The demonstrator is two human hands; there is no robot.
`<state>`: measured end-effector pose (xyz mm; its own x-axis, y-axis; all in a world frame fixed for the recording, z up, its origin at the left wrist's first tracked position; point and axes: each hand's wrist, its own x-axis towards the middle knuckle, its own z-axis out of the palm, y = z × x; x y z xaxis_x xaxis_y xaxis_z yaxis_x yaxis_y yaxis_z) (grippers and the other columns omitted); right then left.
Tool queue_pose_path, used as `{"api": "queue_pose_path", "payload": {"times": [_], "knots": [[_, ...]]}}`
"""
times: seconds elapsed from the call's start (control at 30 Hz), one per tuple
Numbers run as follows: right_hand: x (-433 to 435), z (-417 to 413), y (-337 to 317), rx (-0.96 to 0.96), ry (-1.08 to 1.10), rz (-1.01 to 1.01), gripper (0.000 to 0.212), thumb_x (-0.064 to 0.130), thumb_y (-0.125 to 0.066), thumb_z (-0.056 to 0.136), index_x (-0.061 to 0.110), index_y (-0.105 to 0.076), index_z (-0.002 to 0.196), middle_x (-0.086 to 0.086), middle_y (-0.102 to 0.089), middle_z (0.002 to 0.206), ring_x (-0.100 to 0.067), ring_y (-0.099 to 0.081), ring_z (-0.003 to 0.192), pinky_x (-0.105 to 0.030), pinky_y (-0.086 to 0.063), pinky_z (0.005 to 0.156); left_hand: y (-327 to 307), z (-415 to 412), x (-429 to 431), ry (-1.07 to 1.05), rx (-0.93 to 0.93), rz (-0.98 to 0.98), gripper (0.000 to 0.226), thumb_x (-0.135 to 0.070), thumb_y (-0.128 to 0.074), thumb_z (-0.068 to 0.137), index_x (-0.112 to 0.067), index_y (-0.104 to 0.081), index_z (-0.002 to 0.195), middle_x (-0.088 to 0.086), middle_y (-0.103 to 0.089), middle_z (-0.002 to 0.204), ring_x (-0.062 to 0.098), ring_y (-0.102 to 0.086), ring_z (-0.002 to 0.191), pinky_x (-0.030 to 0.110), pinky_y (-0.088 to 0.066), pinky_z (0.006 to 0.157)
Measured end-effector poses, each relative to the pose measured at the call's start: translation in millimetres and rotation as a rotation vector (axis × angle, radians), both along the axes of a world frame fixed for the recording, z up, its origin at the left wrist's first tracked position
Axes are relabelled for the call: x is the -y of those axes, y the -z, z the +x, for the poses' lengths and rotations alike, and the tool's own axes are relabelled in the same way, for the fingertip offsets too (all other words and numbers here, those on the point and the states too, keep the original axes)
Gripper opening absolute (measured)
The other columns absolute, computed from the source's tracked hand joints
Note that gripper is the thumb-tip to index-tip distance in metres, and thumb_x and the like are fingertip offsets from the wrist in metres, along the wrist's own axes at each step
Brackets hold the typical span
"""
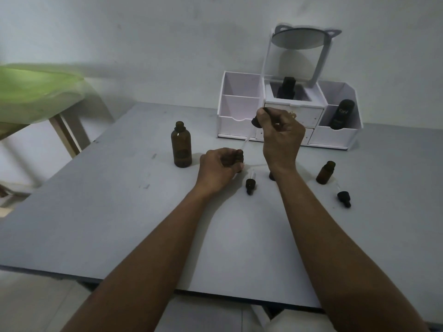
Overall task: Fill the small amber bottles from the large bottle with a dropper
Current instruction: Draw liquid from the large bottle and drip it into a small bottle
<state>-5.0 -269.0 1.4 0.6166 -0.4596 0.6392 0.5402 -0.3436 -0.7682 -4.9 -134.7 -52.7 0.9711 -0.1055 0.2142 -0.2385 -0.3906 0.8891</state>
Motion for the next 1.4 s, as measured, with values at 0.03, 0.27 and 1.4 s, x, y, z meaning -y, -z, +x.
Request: {"api": "queue_pose_path", "payload": {"times": [0.03, 0.27, 1.4], "knots": [[-0.8, -1.1, -0.5, 0.002, -0.012, 0.010, 0.013, 0.013, -0.070, 0.091, 0.003, -0.076, 0.096, -0.006, -0.075, 0.085, -0.006, -0.074, 0.073, -0.016, -0.058, 0.069, -0.2, -0.2, -0.1, 0.001, 0.003, 0.002, 0.042, -0.015, -0.078, 0.082, -0.012, -0.067, 0.122, 0.001, -0.072, 0.114, -0.003, -0.062, 0.082, 0.004, -0.045, 0.082], [-4.1, -4.8, -2.5, 0.020, -0.041, -0.014, 0.006, 0.008, -0.071, 0.090, 0.010, -0.075, 0.094, 0.000, -0.073, 0.080, 0.001, -0.071, 0.068, -0.011, -0.054, 0.067, -3.1, -4.0, -0.3, 0.011, 0.000, -0.013, 0.041, -0.014, -0.077, 0.082, -0.012, -0.067, 0.122, 0.002, -0.072, 0.115, 0.004, -0.066, 0.091, 0.023, -0.050, 0.097], [-93.8, 18.4, -66.8, 0.120, -0.243, 0.043, 0.013, 0.015, -0.071, 0.091, 0.007, -0.073, 0.102, 0.004, -0.074, 0.085, -0.007, -0.075, 0.078, -0.029, -0.062, 0.076, -8.6, -6.3, -122.5, -0.397, -0.006, -0.141, 0.051, -0.033, -0.087, 0.070, -0.026, -0.062, 0.115, -0.008, -0.066, 0.100, 0.008, -0.064, 0.086, 0.023, -0.052, 0.078]]}}
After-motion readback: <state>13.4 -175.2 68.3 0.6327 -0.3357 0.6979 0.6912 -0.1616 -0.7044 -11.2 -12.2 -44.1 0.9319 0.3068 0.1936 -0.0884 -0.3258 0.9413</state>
